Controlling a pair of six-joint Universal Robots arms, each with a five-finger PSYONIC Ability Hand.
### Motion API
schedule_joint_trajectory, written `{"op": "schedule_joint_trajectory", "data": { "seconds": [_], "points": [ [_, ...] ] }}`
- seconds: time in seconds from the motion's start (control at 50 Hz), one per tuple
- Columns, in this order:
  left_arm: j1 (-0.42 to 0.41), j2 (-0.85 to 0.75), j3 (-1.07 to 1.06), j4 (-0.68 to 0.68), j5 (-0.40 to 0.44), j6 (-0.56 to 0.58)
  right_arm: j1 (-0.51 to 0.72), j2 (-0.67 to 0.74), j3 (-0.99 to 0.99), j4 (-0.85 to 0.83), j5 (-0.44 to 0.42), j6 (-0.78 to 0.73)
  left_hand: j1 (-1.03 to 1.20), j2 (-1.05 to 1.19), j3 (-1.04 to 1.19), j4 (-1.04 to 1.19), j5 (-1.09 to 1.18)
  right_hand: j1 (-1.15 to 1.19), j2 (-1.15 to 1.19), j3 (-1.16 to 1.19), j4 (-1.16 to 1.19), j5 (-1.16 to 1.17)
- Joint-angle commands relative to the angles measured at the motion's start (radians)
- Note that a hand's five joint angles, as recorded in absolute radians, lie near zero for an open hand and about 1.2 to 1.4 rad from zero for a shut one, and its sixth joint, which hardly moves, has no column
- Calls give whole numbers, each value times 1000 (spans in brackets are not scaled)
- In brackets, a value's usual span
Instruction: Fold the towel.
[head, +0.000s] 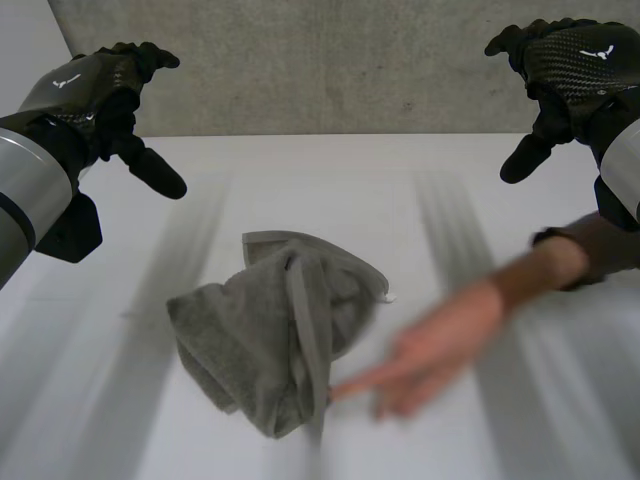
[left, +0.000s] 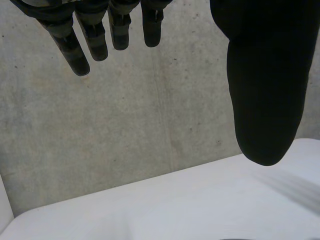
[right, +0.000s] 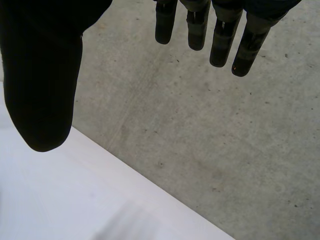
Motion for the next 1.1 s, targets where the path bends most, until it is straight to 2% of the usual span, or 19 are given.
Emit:
{"op": "schedule_joint_trajectory", "data": {
  "seconds": [0.02,0.26,0.34,0.42,0.46,0.52,0.56,0.58,0.62,0.68,0.86,0.92,0.94,0.96,0.98,1.0,1.02,1.04,1.1],
  "points": [
    [0,-32,2,5,0,0,-4,2,0,4,-36,1,19,25,26,26,-3,-31,-56,-41,-60,-59],
    [-3,-62,-7,5,6,0,-3,5,-1,8,-45,0,34,39,40,40,12,-31,-56,-41,-60,-59],
    [-44,-110,-35,0,54,2,1,14,-4,21,-52,-19,43,48,49,49,20,-31,-56,-41,-60,-59],
    [-81,-153,-53,-6,52,-1,8,93,-3,77,-86,-98,69,74,75,75,47,-31,-56,-41,-60,-59],
    [-118,-183,-79,-8,28,-14,11,134,-11,103,-100,-114,192,197,198,198,169,-31,-56,-41,-60,-59],
    [-146,-191,-101,-3,-2,-17,13,215,-18,137,-164,-112,225,230,231,231,202,-31,-56,-41,-60,-59],
    [-187,-200,-144,20,-102,-21,14,261,-18,133,-207,-89,225,230,231,231,203,-31,-56,-41,-60,-59],
    [-187,-200,-144,20,-103,-21,20,316,-23,117,-251,-54,225,230,231,231,203,-31,-56,-41,-60,-59],
    [-193,-229,-193,110,-237,-18,25,414,-30,56,-327,28,222,227,228,228,200,-31,-56,-41,-60,-59],
    [-195,-254,-224,161,-284,-4,27,504,-37,-20,-359,104,213,218,219,219,191,-31,-56,-41,-60,-59],
    [-189,-400,-334,354,-298,-3,128,697,-104,-133,-339,162,184,189,190,190,161,79,54,69,51,51],
    [-189,-438,-334,412,-298,-1,151,756,-142,-156,-295,162,216,221,222,222,193,196,171,186,168,168],
    [-189,-438,-334,413,-298,-1,160,778,-159,-165,-269,164,216,221,222,222,194,333,308,323,305,305],
    [-190,-456,-333,431,-296,0,168,793,-175,-174,-248,165,306,311,312,312,284,535,510,525,506,507],
    [-190,-467,-328,440,-293,0,168,793,-175,-174,-247,165,522,527,528,528,500,537,512,527,508,509],
    [-190,-467,-328,440,-293,0,172,807,-190,-186,-226,164,524,529,530,530,502,825,800,815,796,796],
    [-192,-473,-322,445,-285,0,172,807,-198,-200,-203,167,911,916,917,917,889,1187,1162,1177,1159,1159],
    [-190,-473,-316,445,-276,5,172,807,-198,-200,-203,167,1217,1222,1223,1223,1194,1190,1166,1181,1162,1162],
    [-190,-466,-307,446,-267,19,169,749,-195,-228,-137,179,1220,1225,1226,1226,1197,1191,1166,1181,1162,1162]
  ]
}}
